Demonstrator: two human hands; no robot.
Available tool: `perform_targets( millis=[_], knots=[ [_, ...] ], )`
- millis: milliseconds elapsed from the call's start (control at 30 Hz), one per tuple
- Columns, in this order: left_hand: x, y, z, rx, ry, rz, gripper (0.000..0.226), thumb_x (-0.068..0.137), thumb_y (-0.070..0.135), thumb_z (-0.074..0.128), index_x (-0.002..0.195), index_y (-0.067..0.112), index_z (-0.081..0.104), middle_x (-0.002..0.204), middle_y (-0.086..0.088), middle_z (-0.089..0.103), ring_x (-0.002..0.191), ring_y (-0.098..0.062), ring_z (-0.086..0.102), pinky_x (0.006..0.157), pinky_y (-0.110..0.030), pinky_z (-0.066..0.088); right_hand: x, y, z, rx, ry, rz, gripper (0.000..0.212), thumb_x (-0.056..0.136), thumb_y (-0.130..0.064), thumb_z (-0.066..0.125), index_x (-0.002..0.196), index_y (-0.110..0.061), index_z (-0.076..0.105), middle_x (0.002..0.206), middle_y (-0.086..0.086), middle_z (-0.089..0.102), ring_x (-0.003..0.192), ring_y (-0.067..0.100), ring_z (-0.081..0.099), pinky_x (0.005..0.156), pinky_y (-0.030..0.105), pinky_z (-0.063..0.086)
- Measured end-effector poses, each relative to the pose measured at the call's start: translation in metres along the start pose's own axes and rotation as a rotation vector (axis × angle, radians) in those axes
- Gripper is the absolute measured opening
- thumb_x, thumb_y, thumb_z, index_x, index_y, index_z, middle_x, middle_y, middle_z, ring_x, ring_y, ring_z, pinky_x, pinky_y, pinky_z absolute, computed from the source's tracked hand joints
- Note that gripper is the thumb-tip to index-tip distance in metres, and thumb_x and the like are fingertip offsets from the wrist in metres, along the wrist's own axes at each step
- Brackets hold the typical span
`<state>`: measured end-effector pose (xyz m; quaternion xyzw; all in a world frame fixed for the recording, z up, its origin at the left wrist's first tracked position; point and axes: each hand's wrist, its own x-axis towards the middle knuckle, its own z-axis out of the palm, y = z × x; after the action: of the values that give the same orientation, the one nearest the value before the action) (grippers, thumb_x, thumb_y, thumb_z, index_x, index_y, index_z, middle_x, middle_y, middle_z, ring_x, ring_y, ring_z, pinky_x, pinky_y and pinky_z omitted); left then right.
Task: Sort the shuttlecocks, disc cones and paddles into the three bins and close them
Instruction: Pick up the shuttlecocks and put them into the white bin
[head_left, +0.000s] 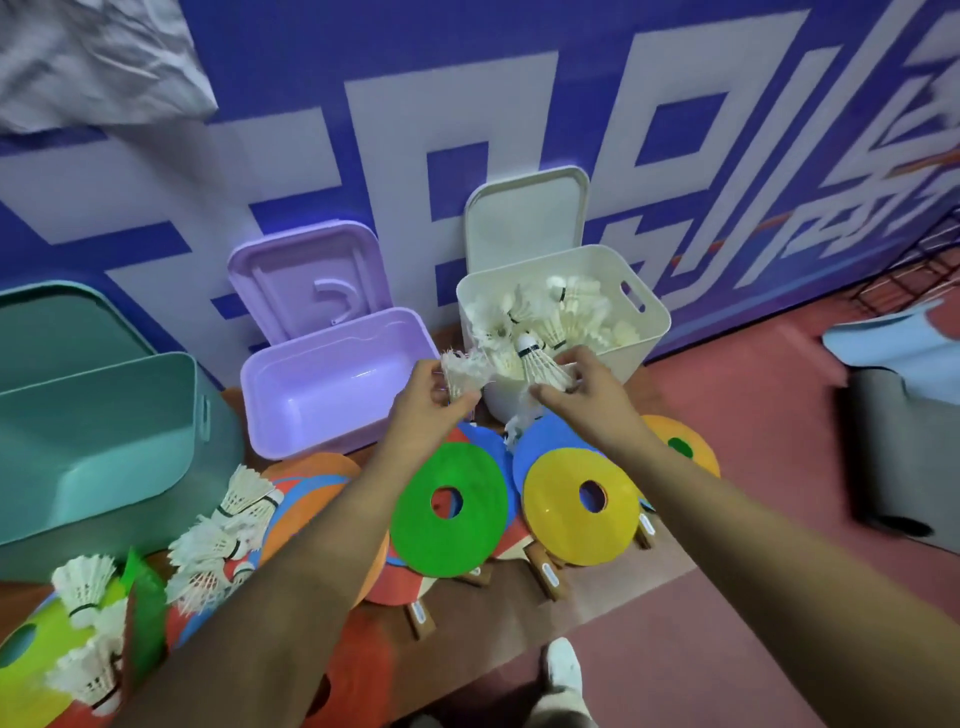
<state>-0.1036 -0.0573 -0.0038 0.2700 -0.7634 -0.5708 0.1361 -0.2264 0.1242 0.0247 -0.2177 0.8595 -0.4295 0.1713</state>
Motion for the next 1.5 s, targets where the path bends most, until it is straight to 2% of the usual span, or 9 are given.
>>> perform_targets(
  millis=[233, 433, 633, 733, 833, 1067, 1233, 1367, 1500],
  knots=[
    [0.106, 0.061, 0.045, 0.042, 0.123, 0.005, 0.043, 0.061, 0.049, 0.072, 0.095, 0.03, 0.053, 0.097, 0.005, 0.066, 0.086, -0.017, 0.067, 0.083, -0.044, 0.055, 0.098, -0.003, -0.052, -0.155, 0.06, -0.042, 0.052, 0.074, -0.035, 0.07, 0.119, -0.016, 0.051, 0.11, 0.01, 0.052, 0.084, 0.021, 0.06, 0.063, 0.023, 0.041],
    [0.161, 0.05, 0.092, 0.282, 0.154, -0.112, 0.045, 0.073, 0.042, 0.076, 0.102, 0.014, 0.057, 0.095, 0.001, 0.064, 0.086, -0.019, 0.062, 0.07, -0.031, 0.052, 0.153, 0.037, -0.051, -0.257, 0.086, 0.066, 0.049, 0.08, -0.032, 0.067, 0.115, -0.006, 0.047, 0.113, 0.014, 0.055, 0.095, 0.03, 0.057, 0.078, 0.037, 0.049],
    [0.167, 0.038, 0.096, 0.386, 0.148, -0.053, 0.061, 0.069, 0.053, 0.072, 0.116, 0.019, 0.054, 0.116, 0.0, 0.055, 0.105, -0.021, 0.055, 0.092, -0.039, 0.048, 0.162, 0.047, -0.052, -0.271, 0.1, -0.045, 0.058, 0.081, -0.039, 0.065, 0.129, -0.012, 0.047, 0.129, 0.012, 0.045, 0.119, 0.03, 0.047, 0.101, 0.046, 0.042],
    [0.146, 0.051, 0.076, 0.275, 0.145, -0.005, 0.058, 0.074, 0.042, 0.076, 0.124, 0.021, 0.053, 0.122, 0.005, 0.053, 0.109, -0.014, 0.052, 0.094, -0.028, 0.044, 0.15, 0.03, -0.056, -0.207, 0.082, -0.158, 0.053, 0.082, -0.037, 0.064, 0.127, -0.013, 0.05, 0.128, 0.008, 0.045, 0.116, 0.025, 0.049, 0.099, 0.042, 0.043],
    [0.115, 0.066, 0.048, 0.242, 0.173, 0.023, 0.039, 0.079, 0.032, 0.075, 0.113, 0.023, 0.057, 0.114, 0.007, 0.057, 0.096, -0.004, 0.057, 0.083, -0.014, 0.043, 0.133, 0.006, -0.05, -0.172, 0.023, -0.246, 0.053, 0.082, -0.039, 0.064, 0.127, -0.013, 0.051, 0.126, 0.007, 0.046, 0.105, 0.025, 0.055, 0.097, 0.042, 0.044],
    [0.003, 0.045, -0.023, 0.174, 0.431, -0.102, 0.015, 0.086, 0.015, 0.066, 0.101, 0.014, 0.063, 0.097, 0.004, 0.064, 0.084, -0.005, 0.058, 0.076, -0.008, 0.042, 0.074, -0.04, 0.011, -0.12, -0.195, -0.409, 0.043, 0.082, -0.028, 0.068, 0.119, -0.009, 0.057, 0.118, 0.012, 0.05, 0.111, 0.027, 0.051, 0.097, 0.034, 0.039],
    [-0.096, -0.006, -0.072, 0.124, 0.606, -0.316, 0.012, 0.084, -0.001, 0.057, 0.086, 0.011, 0.059, 0.071, 0.003, 0.049, 0.054, 0.0, 0.046, 0.061, -0.019, 0.039, 0.022, -0.058, 0.072, -0.108, -0.363, -0.476, 0.042, 0.084, -0.027, 0.068, 0.119, -0.007, 0.058, 0.114, 0.013, 0.055, 0.105, 0.027, 0.056, 0.096, 0.032, 0.041],
    [-0.169, -0.058, -0.1, 0.223, 0.674, -0.444, 0.003, 0.074, 0.02, 0.058, 0.077, 0.02, 0.058, 0.07, 0.004, 0.059, 0.064, -0.011, 0.056, 0.062, -0.027, 0.046, -0.021, -0.069, 0.128, -0.137, -0.495, -0.488, 0.054, 0.076, -0.045, 0.055, 0.112, -0.005, 0.061, 0.106, 0.013, 0.059, 0.104, 0.028, 0.053, 0.089, 0.032, 0.039],
    [-0.204, -0.112, -0.127, 0.267, 0.663, -0.572, 0.01, 0.074, 0.022, 0.059, 0.082, 0.015, 0.059, 0.08, -0.005, 0.065, 0.077, -0.024, 0.062, 0.072, -0.036, 0.049, -0.054, -0.071, 0.185, -0.223, -0.607, -0.447, 0.048, 0.076, -0.037, 0.056, 0.111, -0.005, 0.061, 0.108, 0.011, 0.06, 0.107, 0.027, 0.053, 0.088, 0.03, 0.038]
  ],
)
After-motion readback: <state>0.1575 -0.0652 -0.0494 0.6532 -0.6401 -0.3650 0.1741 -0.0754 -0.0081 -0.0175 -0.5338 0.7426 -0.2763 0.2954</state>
